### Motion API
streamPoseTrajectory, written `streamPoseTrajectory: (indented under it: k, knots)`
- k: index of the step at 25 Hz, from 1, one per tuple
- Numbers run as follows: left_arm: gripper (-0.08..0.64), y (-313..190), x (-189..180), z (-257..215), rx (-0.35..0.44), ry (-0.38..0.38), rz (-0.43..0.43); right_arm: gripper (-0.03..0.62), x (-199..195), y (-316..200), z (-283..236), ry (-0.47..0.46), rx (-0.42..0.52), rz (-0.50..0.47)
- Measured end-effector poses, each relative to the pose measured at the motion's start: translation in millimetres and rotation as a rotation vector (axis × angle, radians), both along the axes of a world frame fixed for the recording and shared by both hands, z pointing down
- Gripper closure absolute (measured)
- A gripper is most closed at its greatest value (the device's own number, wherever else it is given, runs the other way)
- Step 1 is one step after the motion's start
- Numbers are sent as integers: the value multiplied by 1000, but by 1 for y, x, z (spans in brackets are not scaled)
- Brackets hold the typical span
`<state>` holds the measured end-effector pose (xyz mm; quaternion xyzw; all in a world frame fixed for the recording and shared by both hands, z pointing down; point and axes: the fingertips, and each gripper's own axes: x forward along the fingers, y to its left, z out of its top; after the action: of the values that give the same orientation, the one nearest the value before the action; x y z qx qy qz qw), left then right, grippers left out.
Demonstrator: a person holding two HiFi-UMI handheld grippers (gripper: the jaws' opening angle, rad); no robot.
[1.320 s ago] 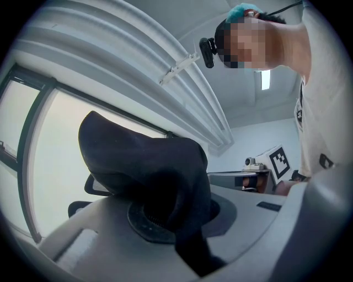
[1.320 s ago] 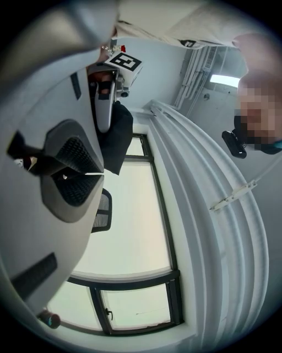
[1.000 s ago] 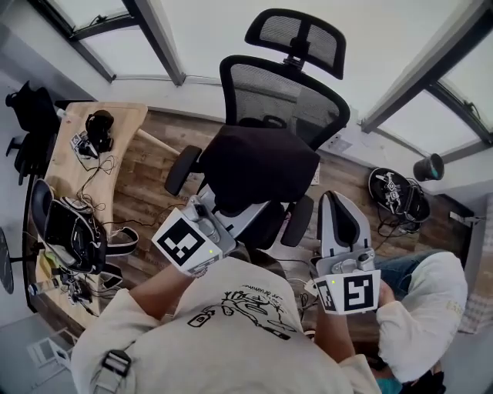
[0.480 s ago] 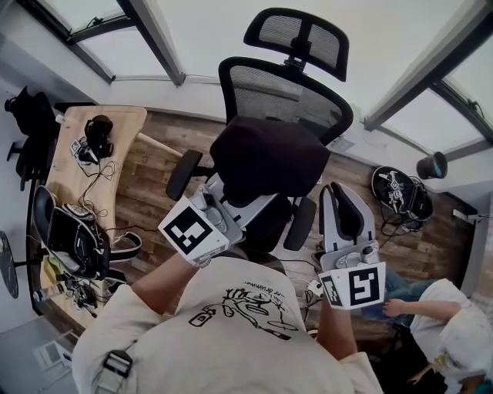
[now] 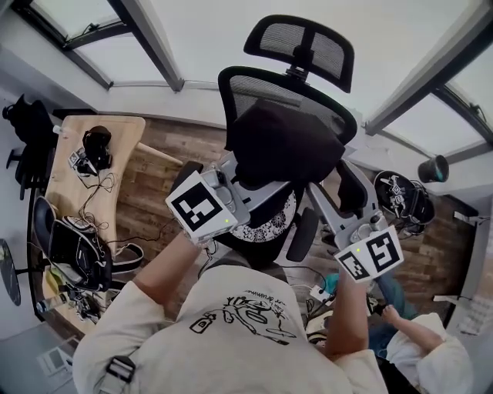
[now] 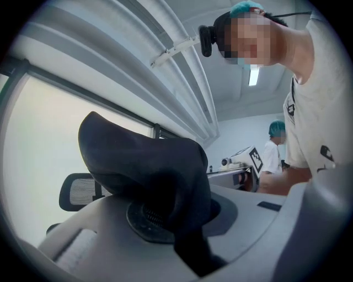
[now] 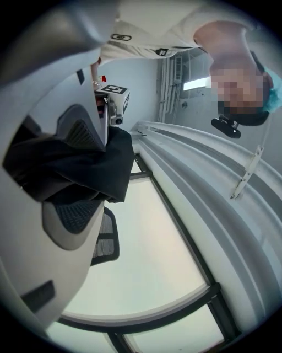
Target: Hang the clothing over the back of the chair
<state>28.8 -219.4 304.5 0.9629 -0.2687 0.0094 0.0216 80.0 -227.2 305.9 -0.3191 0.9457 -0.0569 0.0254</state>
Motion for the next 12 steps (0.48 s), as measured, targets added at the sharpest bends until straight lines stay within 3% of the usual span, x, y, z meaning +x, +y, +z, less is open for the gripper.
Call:
streamPoseTrajectory:
  k: [4, 7, 8, 9, 12]
  knots:
    - [494, -26, 2, 1, 23, -2, 56, 359, -12, -30, 13, -44, -57, -93]
    - [485, -49, 3, 5, 20, -12, 76, 365, -19, -48, 15, -15, -40, -112]
    - [483, -57, 3, 6, 25, -22, 78, 404, -20, -55, 14, 1, -24, -99]
    - [483, -65, 4, 7, 31, -33, 79, 493, -20, -62, 12, 14, -6, -84]
    - [474, -89, 3, 2, 54, -48, 76, 572, -24, -83, 3, 39, 46, -43]
